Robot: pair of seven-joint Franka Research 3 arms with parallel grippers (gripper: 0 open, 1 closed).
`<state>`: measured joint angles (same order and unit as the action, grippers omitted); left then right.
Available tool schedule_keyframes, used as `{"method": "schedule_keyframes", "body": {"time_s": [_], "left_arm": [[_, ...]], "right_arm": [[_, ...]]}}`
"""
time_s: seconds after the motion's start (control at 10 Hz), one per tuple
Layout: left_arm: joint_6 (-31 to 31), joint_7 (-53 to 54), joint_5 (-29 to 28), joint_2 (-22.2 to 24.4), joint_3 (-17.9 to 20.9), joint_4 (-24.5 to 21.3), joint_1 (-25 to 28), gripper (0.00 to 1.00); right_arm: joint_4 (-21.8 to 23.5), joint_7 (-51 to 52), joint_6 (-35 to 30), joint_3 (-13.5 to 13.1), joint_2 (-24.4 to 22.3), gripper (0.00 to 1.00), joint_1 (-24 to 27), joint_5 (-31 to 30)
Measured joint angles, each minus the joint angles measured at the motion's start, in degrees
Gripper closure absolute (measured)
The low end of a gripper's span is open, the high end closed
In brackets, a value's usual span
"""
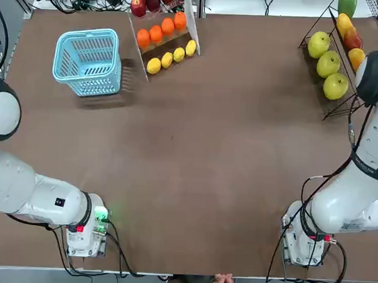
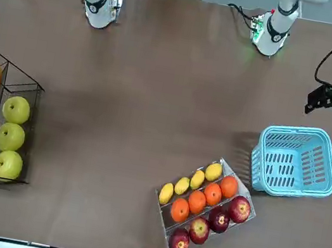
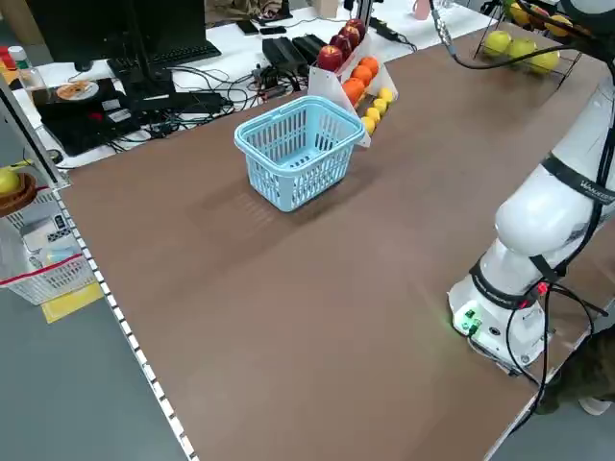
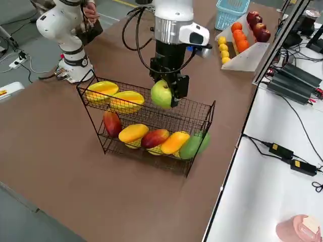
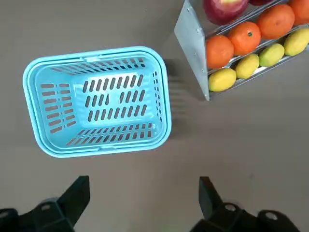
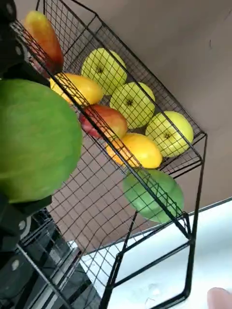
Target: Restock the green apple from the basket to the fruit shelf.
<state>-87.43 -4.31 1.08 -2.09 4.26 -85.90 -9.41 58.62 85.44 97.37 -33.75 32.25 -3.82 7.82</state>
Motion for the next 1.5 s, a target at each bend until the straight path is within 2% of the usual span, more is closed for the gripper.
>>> {"method": "schedule_keyframes", "body": {"time_s": [0.4,0.6,0.7,1.1,1.3,1.5], "left_arm": [[0.0,0.01,0.0,0.0,0.14,0.0,0.09,0.0],[0.0,-0.02,0.0,0.0,0.14,0.0,0.09,0.0],[0.0,-0.03,0.0,0.0,0.14,0.0,0.09,0.0],[0.0,-0.03,0.0,0.0,0.11,0.0,0.08,0.0],[0.0,-0.03,0.0,0.01,0.11,0.18,0.09,0.0],[0.0,-0.03,0.0,0.1,0.12,0.86,0.09,0.0]], "right_arm": [[-0.29,-0.38,-0.1,0.16,0.03,0.09,0.0,0.27],[-0.29,-0.54,-0.2,0.21,0.04,0.06,0.0,0.68],[-0.31,-0.57,-0.23,0.21,0.04,0.0,0.0,0.76],[-0.37,-0.62,-0.64,0.22,0.05,0.0,0.0,0.82],[-0.67,-3.99,-2.37,0.22,0.04,0.0,-0.25,0.92],[-1.56,-12.44,-5.54,0.25,-0.06,0.0,-1.16,1.1]]}}
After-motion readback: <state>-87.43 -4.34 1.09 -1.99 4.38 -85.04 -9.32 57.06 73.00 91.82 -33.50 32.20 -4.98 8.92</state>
